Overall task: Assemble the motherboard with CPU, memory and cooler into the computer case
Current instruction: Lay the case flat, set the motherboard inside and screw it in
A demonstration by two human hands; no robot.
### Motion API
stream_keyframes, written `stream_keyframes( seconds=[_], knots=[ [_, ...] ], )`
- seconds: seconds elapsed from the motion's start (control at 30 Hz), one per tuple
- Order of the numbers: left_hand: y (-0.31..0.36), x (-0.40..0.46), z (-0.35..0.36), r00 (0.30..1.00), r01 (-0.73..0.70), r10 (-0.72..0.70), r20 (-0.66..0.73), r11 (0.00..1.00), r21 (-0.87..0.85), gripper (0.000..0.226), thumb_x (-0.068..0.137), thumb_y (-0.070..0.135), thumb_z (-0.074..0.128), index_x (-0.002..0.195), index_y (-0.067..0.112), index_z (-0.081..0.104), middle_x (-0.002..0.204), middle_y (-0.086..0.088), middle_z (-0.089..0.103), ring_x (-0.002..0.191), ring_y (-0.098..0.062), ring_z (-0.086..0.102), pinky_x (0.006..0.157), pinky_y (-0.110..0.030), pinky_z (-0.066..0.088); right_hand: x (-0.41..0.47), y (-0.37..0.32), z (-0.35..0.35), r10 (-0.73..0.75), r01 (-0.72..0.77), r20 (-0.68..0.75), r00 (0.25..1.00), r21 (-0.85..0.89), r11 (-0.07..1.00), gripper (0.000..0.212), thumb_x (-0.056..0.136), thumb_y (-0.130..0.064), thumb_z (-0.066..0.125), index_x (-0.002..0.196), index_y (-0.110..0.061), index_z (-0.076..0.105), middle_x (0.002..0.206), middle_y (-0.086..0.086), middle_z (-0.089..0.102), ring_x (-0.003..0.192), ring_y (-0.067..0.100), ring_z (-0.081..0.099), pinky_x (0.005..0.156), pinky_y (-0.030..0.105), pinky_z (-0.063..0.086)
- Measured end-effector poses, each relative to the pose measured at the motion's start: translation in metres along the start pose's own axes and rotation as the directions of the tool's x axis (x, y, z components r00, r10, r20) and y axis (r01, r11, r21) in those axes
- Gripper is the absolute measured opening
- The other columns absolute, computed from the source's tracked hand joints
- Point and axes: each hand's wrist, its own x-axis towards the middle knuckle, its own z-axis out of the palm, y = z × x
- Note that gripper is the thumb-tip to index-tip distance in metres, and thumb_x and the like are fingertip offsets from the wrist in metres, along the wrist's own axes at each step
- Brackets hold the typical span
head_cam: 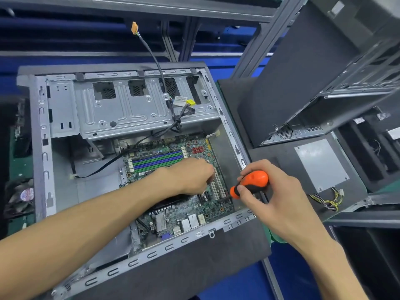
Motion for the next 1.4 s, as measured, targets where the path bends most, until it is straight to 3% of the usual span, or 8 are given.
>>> stream_keyframes(
  seconds=[0.37, 1.0, 1.4],
  knots=[
    [-0.001, 0.003, 0.003, 1.000, -0.010, 0.010, -0.018, 1.000, 0.009, 0.019, 0.085, 0.006, 0.055, 0.095, 0.009, 0.071, 0.087, -0.009, 0.072, 0.080, -0.026, 0.068, 0.076, -0.039, 0.059, -0.002, 0.003, 0.006, 0.015, -0.015, 0.041, 0.999, -0.016, 1.000, 0.022, 0.080, -0.042, 0.067, 0.099, -0.036, 0.058, 0.095, -0.009, 0.066, 0.091, 0.013, 0.063, 0.079, 0.040, 0.052],
    [-0.002, 0.004, 0.005, 1.000, -0.014, 0.013, -0.023, 1.000, -0.025, 0.023, 0.086, 0.007, 0.056, 0.102, 0.013, 0.072, 0.095, -0.007, 0.073, 0.089, -0.025, 0.069, 0.083, -0.040, 0.058, -0.002, 0.006, 0.011, 0.018, -0.017, 0.029, 0.999, -0.054, 0.998, 0.021, 0.081, -0.041, 0.067, 0.098, -0.037, 0.057, 0.093, -0.008, 0.063, 0.080, 0.012, 0.063, 0.073, 0.039, 0.053],
    [-0.002, 0.003, 0.004, 1.000, -0.020, 0.019, -0.019, 0.999, -0.029, 0.021, 0.086, 0.007, 0.056, 0.099, 0.013, 0.071, 0.091, -0.006, 0.072, 0.084, -0.026, 0.067, 0.081, -0.041, 0.057, -0.002, 0.010, 0.013, 0.002, 0.001, 0.028, 1.000, -0.081, 0.997, 0.021, 0.081, -0.042, 0.068, 0.099, -0.036, 0.057, 0.091, -0.009, 0.062, 0.077, 0.011, 0.061, 0.070, 0.035, 0.052]
  ],
)
